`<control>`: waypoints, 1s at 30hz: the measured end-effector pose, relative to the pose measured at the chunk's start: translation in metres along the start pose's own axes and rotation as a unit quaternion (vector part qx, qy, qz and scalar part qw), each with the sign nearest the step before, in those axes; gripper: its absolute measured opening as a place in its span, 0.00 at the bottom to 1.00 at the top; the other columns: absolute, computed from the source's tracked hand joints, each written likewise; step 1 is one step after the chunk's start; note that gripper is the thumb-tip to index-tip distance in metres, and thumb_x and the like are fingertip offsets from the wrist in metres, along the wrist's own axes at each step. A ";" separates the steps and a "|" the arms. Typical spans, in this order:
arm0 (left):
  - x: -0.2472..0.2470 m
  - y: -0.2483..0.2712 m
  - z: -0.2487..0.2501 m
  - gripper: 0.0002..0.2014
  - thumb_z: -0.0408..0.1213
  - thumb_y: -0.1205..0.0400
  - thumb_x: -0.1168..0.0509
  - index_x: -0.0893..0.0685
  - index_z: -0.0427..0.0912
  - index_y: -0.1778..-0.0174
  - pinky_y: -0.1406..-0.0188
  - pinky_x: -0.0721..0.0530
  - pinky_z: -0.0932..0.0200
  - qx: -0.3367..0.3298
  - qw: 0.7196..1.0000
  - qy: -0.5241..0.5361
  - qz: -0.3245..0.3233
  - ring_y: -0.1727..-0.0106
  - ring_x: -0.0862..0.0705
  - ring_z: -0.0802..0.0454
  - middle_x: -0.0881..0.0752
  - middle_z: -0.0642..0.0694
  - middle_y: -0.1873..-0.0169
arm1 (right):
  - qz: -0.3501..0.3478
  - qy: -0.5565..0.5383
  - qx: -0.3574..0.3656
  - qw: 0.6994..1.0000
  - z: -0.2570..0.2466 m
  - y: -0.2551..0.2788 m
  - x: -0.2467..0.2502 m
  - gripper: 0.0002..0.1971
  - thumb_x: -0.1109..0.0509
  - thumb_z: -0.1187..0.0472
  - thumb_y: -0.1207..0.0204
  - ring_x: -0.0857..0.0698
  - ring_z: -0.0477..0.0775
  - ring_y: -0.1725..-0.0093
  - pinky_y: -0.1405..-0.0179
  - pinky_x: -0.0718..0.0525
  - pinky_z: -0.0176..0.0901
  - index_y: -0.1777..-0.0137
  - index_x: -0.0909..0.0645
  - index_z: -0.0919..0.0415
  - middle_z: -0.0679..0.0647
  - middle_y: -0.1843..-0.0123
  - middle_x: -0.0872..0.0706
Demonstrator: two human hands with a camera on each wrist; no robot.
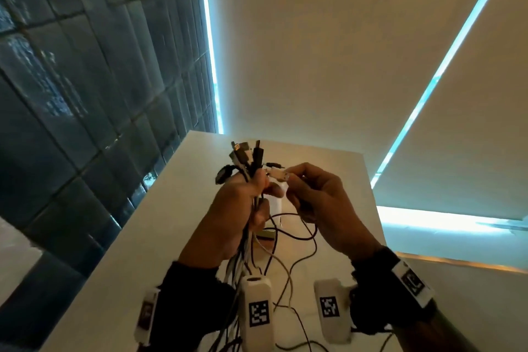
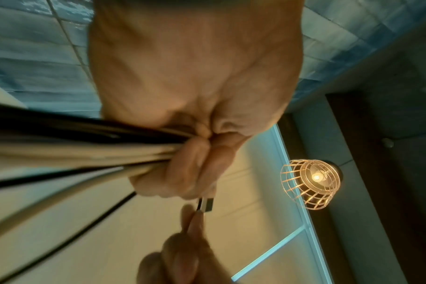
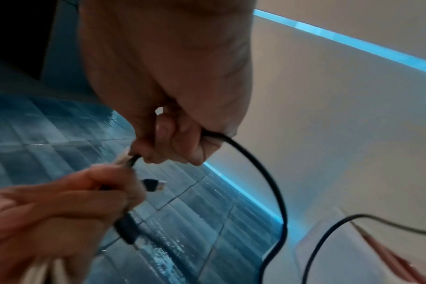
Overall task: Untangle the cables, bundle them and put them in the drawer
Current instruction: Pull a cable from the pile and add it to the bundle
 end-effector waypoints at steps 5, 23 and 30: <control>0.020 -0.002 0.006 0.12 0.38 0.16 0.45 0.28 0.43 0.67 0.84 0.46 0.64 -0.038 0.991 0.128 -0.002 0.82 0.41 0.60 0.33 0.50 0.75 | 0.046 0.078 -0.031 0.995 0.040 0.009 0.032 0.16 0.30 0.49 0.26 0.36 0.45 0.77 0.78 0.37 0.36 0.62 0.16 0.63 0.48 0.77 0.30; 0.076 0.002 0.025 0.11 0.39 0.16 0.47 0.28 0.46 0.65 0.84 0.47 0.65 -0.120 0.978 0.163 0.057 0.82 0.41 0.62 0.34 0.55 0.78 | -0.051 0.346 -0.303 0.886 0.172 0.112 0.148 0.37 0.26 0.19 0.59 0.16 0.41 0.57 0.53 0.20 0.39 0.58 0.14 0.47 0.45 0.58 0.11; 0.034 -0.005 0.013 0.08 0.41 0.21 0.43 0.28 0.43 0.65 0.83 0.48 0.63 -0.063 0.989 0.129 -0.031 0.82 0.41 0.61 0.34 0.53 0.77 | -0.052 0.256 -0.048 0.964 0.030 0.026 0.027 0.29 0.32 0.35 0.28 0.25 0.34 0.29 0.29 0.26 0.33 0.28 0.24 0.45 0.35 0.29 0.21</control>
Point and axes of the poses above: each hand's wrist, its own y-axis away from the middle knuckle, its own x-axis out of the back of the hand, z = x × y, the point moved 5 cm from there along -y, towards the middle knuckle
